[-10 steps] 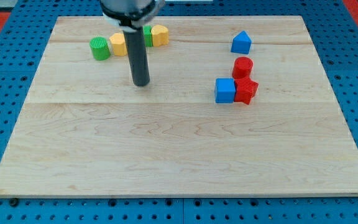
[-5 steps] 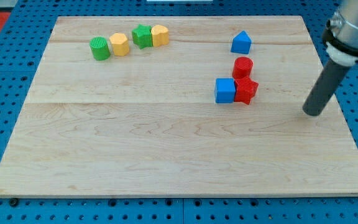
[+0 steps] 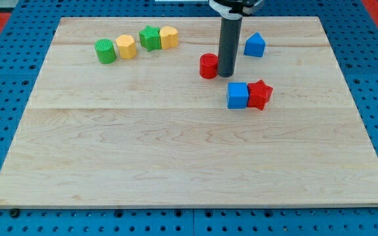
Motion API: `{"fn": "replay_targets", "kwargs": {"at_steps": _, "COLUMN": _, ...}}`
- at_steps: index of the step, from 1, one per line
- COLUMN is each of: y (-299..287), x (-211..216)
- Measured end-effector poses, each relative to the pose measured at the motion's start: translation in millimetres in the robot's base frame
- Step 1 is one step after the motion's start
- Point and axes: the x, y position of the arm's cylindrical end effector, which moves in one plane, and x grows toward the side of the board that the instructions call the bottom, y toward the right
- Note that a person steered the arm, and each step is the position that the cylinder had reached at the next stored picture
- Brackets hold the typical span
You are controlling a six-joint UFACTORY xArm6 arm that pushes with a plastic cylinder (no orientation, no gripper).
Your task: Separate the red star and red circle from the blue cube
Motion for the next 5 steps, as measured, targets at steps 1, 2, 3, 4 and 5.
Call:
{"fn": "replay_targets", "kwargs": {"at_steps": 1, "y": 21.4, "x": 15.0}}
{"fn": "replay_targets", "kwargs": {"at_steps": 2, "y": 43.1, "x": 19.2}}
{"fn": "replay_targets", "kwargs": {"at_steps": 3, "y": 39.3, "x": 57.1}}
{"fn": "replay_targets", "kwargs": {"at_steps": 4, "y": 33.6, "x": 101.3}}
{"fn": "replay_targets", "kwargs": {"at_steps": 5, "y": 32.5, "x": 117.1}}
